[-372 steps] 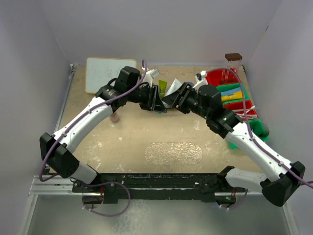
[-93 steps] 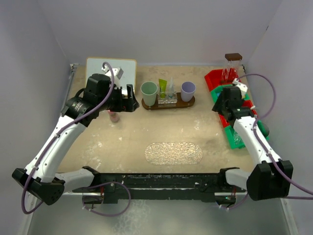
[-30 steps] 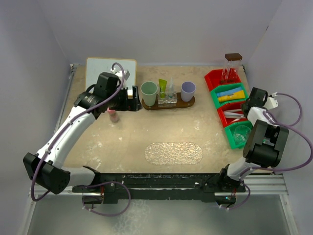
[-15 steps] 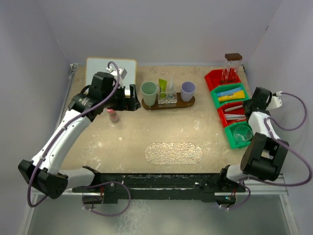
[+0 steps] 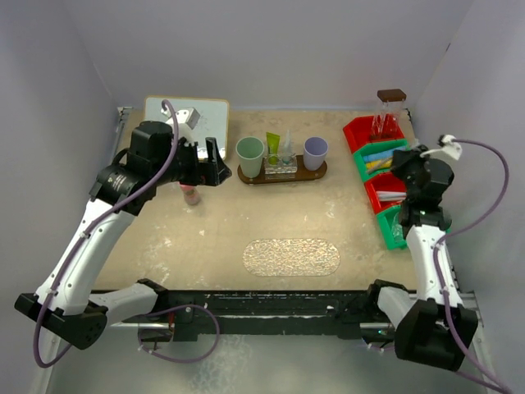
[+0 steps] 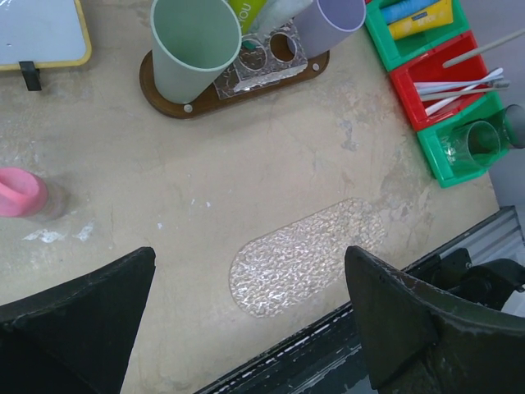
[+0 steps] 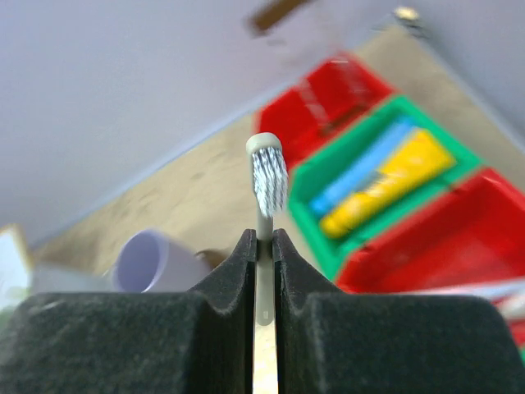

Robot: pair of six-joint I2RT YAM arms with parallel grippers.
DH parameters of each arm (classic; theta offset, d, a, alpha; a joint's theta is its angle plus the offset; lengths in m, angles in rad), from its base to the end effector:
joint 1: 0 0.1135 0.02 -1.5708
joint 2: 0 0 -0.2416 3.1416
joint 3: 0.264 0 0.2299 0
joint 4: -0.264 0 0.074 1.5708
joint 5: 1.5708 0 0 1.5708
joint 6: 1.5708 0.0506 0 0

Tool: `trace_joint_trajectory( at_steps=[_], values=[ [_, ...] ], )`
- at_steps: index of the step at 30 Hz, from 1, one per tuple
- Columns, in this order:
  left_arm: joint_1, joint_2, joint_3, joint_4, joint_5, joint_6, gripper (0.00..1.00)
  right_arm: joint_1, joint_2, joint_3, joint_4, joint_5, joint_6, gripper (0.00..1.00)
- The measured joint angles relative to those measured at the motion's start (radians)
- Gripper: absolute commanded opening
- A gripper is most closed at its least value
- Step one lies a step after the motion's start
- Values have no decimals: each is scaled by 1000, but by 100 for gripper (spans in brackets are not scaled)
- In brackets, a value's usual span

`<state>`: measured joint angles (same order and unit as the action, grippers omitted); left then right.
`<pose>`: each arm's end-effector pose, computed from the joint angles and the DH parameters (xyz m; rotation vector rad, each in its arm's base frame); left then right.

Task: Prepare toiletry sets of a toothbrush and toothpaste on the tray

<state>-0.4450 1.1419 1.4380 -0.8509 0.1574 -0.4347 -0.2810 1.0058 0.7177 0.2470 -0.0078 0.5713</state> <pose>0.1949 -0.1017 0.3901 0.1076 2.1932 -0.6766 0.2355 -0.0676 0.3069 0.6628 1.4746 0.2307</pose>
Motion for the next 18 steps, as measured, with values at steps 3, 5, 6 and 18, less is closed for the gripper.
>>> trace_joint_trajectory(
  at_steps=[3,5,6,18],
  values=[
    [0,-6,0,1,15,-18,94,132,-20,7,41,-97,-95,0],
    [0,-6,0,2,25,-28,94,234,2,40,40,-173,-185,0],
    [0,-6,0,4,30,-35,94,280,20,67,37,-213,-232,0],
    [0,4,0,1,45,-76,94,629,349,340,128,-655,-705,0]
  ],
)
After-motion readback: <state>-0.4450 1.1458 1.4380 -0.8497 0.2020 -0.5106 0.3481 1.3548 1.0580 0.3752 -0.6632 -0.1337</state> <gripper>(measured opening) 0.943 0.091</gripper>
